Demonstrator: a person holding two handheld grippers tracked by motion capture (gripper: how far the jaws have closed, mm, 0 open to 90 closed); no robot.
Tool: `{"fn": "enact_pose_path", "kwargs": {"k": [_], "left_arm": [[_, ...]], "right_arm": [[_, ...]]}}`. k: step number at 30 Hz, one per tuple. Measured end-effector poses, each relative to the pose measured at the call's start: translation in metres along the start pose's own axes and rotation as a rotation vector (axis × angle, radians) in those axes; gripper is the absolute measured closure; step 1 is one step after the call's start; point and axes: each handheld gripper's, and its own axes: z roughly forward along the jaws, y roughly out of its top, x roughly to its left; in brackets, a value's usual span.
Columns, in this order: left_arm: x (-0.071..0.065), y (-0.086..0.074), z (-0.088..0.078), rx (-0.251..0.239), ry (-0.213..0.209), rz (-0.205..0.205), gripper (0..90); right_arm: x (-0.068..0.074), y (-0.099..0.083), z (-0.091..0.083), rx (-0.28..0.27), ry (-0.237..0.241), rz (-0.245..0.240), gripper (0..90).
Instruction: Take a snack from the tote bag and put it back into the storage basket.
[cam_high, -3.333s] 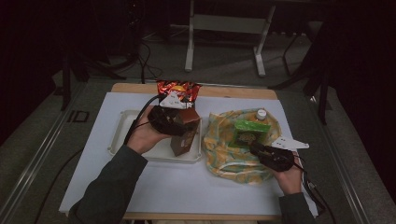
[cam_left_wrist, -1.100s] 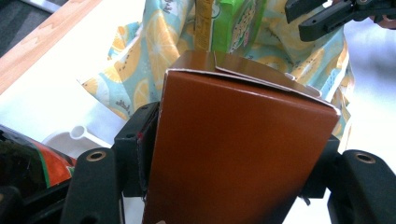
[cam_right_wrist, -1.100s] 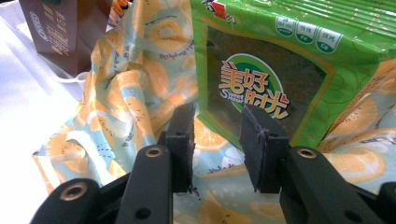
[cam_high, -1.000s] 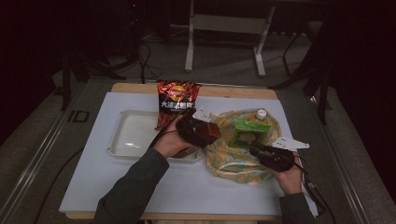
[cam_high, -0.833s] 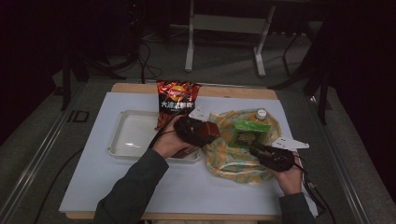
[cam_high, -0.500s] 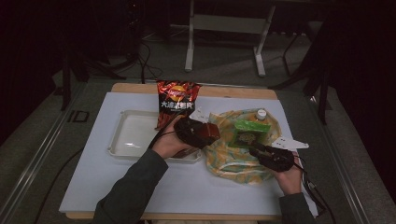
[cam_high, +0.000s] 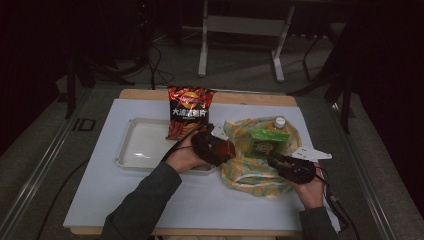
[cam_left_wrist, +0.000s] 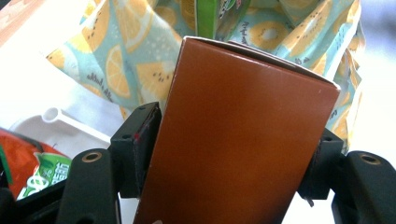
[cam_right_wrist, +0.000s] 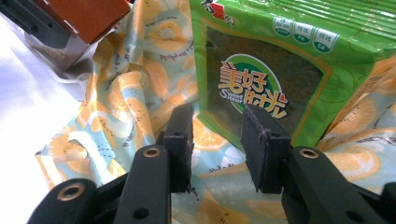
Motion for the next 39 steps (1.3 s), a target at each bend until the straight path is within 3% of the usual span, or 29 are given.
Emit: {"fn": "enact_pose_path", "kwargs": {"k": [12,27,39], "left_arm": [[0.005,-0.016,-0.010,0.021,-0.005,-0.010,32.4],[0.008,-0.033,-0.006,0.063,-0.005,-0.033,29.1],[0.011,-0.044,-0.010,0.061,-0.019,-0.052,27.5]], "right_arm": [[0.001,-0.001,0.002,0.007,0.007,0.002,63.4],[0.000,-0.001,0.002,0.008,0.008,-0.002,63.3],[0.001,-0.001,0.002,0.008,0.010,0.002,63.2]]}}
